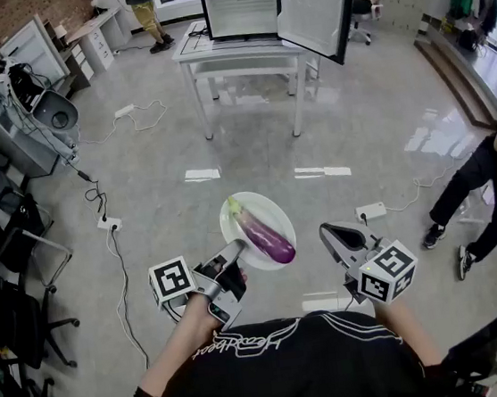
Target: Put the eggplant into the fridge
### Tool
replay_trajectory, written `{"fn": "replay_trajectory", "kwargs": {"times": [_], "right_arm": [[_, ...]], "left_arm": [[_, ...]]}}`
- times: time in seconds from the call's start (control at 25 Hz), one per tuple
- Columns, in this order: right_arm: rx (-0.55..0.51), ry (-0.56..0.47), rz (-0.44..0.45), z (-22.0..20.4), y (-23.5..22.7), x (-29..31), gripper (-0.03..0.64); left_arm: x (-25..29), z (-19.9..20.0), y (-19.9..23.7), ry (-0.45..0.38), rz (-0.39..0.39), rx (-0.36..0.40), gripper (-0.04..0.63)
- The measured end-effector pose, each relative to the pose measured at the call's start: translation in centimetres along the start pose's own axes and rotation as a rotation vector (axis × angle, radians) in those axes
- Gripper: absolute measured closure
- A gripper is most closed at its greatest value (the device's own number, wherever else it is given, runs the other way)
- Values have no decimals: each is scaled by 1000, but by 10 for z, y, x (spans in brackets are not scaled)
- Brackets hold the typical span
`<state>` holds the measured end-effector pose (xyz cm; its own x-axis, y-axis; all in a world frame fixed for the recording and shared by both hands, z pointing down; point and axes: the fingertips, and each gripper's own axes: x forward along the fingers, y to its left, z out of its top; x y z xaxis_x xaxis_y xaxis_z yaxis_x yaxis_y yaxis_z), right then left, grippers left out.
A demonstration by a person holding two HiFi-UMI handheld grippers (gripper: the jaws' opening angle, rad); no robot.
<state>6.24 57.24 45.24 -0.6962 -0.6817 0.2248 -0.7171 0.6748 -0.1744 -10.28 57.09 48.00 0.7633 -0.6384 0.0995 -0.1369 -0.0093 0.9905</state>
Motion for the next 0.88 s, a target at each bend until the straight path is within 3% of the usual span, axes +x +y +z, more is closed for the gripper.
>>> {"fn": "replay_trajectory", "kwargs": {"times": [0.16, 0.6, 0.88], "right_arm": [[-9, 3, 6, 1, 0, 6, 611], [-40, -9, -10, 6, 7, 1, 611], [-50, -5, -31, 8, 6, -3, 611]], "left_arm": [[-1, 5, 9, -11, 31, -1, 566], [-4, 0, -1, -8, -19, -8, 566], [-7, 0, 1, 0, -11, 8, 565]]}}
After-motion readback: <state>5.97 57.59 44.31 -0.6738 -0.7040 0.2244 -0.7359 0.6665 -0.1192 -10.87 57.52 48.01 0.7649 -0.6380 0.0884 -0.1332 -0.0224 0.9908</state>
